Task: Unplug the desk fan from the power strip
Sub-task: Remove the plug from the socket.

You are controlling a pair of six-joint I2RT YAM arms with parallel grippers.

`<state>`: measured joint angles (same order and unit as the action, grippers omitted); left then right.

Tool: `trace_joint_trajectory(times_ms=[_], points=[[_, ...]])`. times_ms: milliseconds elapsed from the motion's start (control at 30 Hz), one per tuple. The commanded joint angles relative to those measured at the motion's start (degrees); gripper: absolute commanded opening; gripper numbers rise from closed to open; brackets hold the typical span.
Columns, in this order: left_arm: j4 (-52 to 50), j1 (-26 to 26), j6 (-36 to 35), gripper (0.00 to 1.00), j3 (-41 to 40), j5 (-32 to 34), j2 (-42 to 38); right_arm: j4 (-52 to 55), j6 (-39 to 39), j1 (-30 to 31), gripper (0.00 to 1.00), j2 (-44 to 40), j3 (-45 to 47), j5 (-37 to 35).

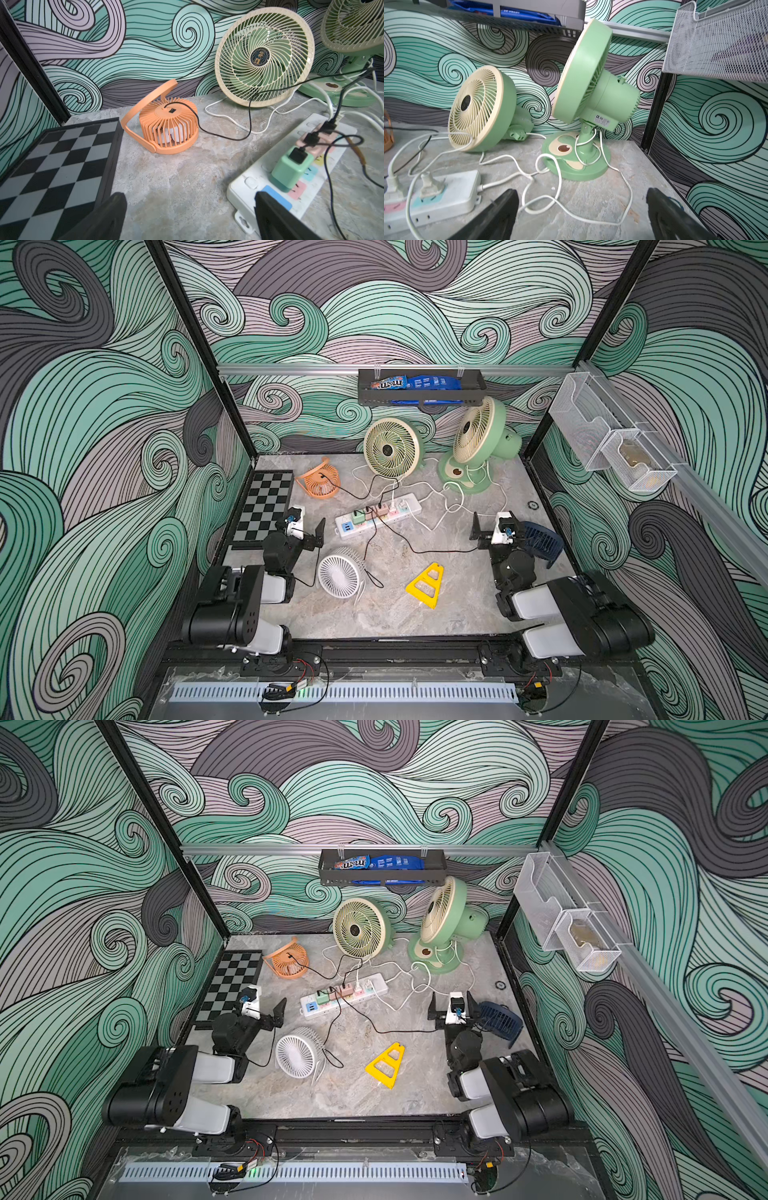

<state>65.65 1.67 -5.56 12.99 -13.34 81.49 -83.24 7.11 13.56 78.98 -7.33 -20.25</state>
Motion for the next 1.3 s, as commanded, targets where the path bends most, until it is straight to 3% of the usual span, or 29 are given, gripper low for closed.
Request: trace_joint_trajectory(times_ms=[0,200,367,533,800,933,1033,1167,1267], points=[[-9.5,-0.2,-0.4,0.99,3.7,-0.7,-1.4,16.3,-2.6,0.3,0.99,-4.5,-5.2,1.2],[-24.1,0.4,-0.8,0.99,11.8,-4.0,-2.1,39.5,-6.3,0.3,0.99,-11.5,-14.8,8.8],[-44.4,1.1,-3.4,0.99,23.5,-6.3,-1.7,56.8,-10.6,0.3,0.99,-15.0,-23.4,19.4],[-65.7,1.5,-8.1,0.99,34.4,-10.4,-0.9,66.0,-17.4,0.4,0.99,-16.3,-28.8,29.2],[-96.6,1.4,-25.9,0.92,50.6,-21.9,1.5,68.7,-26.8,3.4,0.99,-15.2,-32.7,39.1],[-107.4,1.5,-35.3,0.91,54.4,-26.9,2.6,68.1,-26.8,8.3,0.99,-12.7,-33.8,38.8],[-111.6,1.3,-38.3,0.88,55.9,-28.2,4.1,63.6,-26.3,13.5,0.99,-11.0,-32.4,35.9],[-114.7,0.6,-40.4,0.81,57.6,-29.5,6.6,56.6,-26.2,18.2,0.77,-7.4,-30.6,35.7],[-114.8,-0.5,-41.1,0.77,58.0,-29.2,8.0,51.7,-27.2,20.6,0.68,-3.9,-29.7,35.3]])
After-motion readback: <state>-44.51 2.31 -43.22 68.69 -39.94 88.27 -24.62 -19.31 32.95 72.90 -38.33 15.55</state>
